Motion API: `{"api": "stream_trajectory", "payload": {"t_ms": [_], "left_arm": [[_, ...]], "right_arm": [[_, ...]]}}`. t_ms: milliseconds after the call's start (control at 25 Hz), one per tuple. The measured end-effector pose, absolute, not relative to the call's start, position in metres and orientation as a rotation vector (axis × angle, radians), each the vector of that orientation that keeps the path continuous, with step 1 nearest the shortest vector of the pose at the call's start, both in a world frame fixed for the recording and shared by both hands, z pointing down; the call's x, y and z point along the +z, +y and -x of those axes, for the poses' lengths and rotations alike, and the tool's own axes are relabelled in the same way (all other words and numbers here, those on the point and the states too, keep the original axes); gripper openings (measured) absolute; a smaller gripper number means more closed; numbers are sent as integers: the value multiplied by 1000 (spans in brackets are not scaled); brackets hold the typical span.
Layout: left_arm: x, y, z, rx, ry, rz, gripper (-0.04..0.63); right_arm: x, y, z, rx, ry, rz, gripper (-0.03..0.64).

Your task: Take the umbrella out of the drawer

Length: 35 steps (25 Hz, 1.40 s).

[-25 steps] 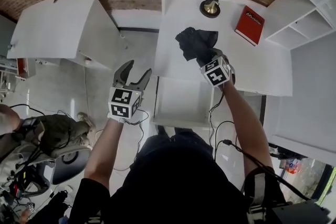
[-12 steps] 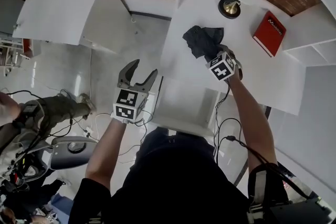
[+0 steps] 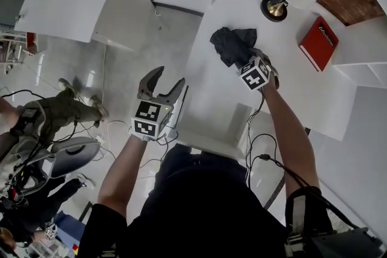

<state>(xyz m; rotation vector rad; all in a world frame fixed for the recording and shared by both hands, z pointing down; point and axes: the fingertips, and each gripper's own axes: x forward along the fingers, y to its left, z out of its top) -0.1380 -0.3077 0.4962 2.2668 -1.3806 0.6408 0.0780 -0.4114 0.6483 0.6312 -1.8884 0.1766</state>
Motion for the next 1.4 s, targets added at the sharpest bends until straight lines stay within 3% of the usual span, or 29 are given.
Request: {"api": "stream_trajectory", "payload": {"t_ms": [200, 680, 960, 1400], "left_arm": [[506, -302, 125, 641, -1401, -2270, 276], [493, -297, 81, 572, -1464, -2386, 276], [416, -334, 122, 430, -1452, -2488, 276], [329, -346, 156, 256, -1531, -2613, 271]], "right_arm": [[648, -418, -89, 70, -1935, -686, 279], [560, -416, -131, 152, -2220, -1083, 254], [425, -402, -144, 125, -2264, -1506, 207], [310, -345, -155, -21, -2263, -1844, 189]]}}
